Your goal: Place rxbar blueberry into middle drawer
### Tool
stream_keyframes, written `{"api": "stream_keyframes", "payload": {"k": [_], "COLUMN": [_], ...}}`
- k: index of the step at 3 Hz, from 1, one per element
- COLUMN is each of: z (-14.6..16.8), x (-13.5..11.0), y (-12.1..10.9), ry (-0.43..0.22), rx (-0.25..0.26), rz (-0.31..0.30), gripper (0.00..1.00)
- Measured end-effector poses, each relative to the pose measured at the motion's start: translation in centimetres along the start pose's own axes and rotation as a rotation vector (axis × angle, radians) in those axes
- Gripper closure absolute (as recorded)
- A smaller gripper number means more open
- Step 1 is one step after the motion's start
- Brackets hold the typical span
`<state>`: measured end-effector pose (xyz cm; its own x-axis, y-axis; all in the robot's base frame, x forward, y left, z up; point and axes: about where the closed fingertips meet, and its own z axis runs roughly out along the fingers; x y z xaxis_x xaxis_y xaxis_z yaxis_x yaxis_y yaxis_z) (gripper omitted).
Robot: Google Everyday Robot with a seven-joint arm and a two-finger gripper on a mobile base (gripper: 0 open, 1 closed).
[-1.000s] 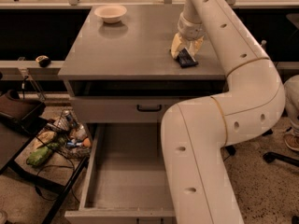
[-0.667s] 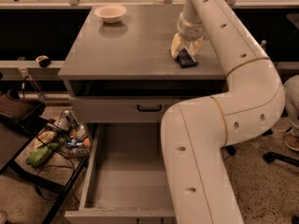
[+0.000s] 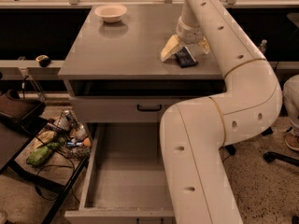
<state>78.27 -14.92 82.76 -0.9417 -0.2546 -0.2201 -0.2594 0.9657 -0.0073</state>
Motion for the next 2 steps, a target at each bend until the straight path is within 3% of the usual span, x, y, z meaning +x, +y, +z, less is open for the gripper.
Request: {"api": "stream_keyframes", "payload": {"k": [1,2], "z": [0.0,-3.3], "x": [0.0,-2.2], "y": [0.0,2.3], "ry": [0.0,-0.048], "rx": [0.001,0.075], "rz": [0.0,-0.028], "gripper": [0.0,0.0]}}
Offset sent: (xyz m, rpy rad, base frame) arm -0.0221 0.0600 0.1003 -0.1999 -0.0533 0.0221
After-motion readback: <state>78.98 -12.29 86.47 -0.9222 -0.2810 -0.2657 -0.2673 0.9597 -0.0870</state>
